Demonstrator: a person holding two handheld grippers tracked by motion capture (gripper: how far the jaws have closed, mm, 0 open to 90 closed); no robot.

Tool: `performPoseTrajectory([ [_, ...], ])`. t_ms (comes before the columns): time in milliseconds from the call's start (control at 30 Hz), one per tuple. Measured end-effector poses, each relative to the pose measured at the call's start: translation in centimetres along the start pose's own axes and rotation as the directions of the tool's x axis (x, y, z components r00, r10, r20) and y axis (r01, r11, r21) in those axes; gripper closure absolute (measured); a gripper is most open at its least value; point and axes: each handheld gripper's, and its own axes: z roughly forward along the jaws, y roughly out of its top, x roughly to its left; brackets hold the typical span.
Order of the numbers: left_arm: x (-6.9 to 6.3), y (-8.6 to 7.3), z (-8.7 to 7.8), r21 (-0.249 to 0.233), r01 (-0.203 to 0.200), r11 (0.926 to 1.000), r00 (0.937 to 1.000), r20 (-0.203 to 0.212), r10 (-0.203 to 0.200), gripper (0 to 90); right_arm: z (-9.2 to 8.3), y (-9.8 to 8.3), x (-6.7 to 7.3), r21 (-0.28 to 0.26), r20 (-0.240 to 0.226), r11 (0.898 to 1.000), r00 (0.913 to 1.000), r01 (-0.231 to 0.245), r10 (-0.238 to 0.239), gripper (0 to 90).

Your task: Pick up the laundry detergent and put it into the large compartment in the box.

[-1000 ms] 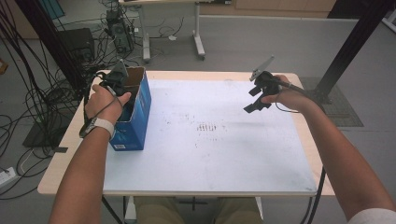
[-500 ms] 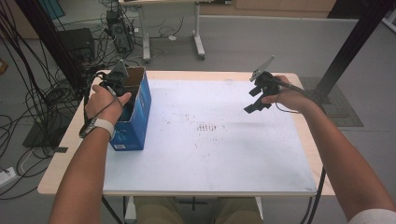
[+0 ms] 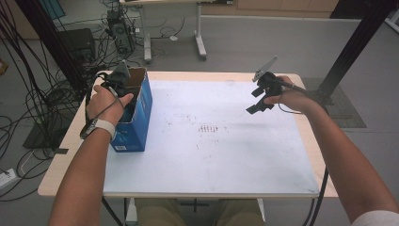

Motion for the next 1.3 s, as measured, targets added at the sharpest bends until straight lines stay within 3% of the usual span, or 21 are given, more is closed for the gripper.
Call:
performPoseTrajectory([
  [467,-0.4,0.1,0.0,-0.001,-0.02,0.9998,0.9998,-0.01,0.02,36.8,0.2,0.1,0.0,0.003,-0.002,1.0,1.0,0.001,-0.001,12.6],
  [633,-0.3,0.1,0.1,0.001,-0.032,0.9995,0.9993,0.018,0.032,34.5,0.1,0.0,0.0,0.002,-0.001,1.0,1.0,0.003,-0.003,12.6],
  [767,-0.4,0.1,0.0,0.007,-0.036,0.9993,0.9993,0.01,0.036,28.6,0.1,-0.1,0.0,0.0,-0.002,1.0,1.0,0.0,0.0,12.6],
  [1033,0.0,-0.1,-0.3,-0.005,-0.028,0.9996,0.9991,0.033,0.028,27.9,0.3,0.0,0.1,0.0,-0.005,1.0,1.0,0.005,-0.005,12.6],
  [1300,0.2,0.0,-1.0,-0.002,-0.048,0.9989,0.998,0.041,0.048,27.3,0.4,0.3,0.3,0.0,-0.01,1.0,0.9999,0.012,-0.012,12.6],
])
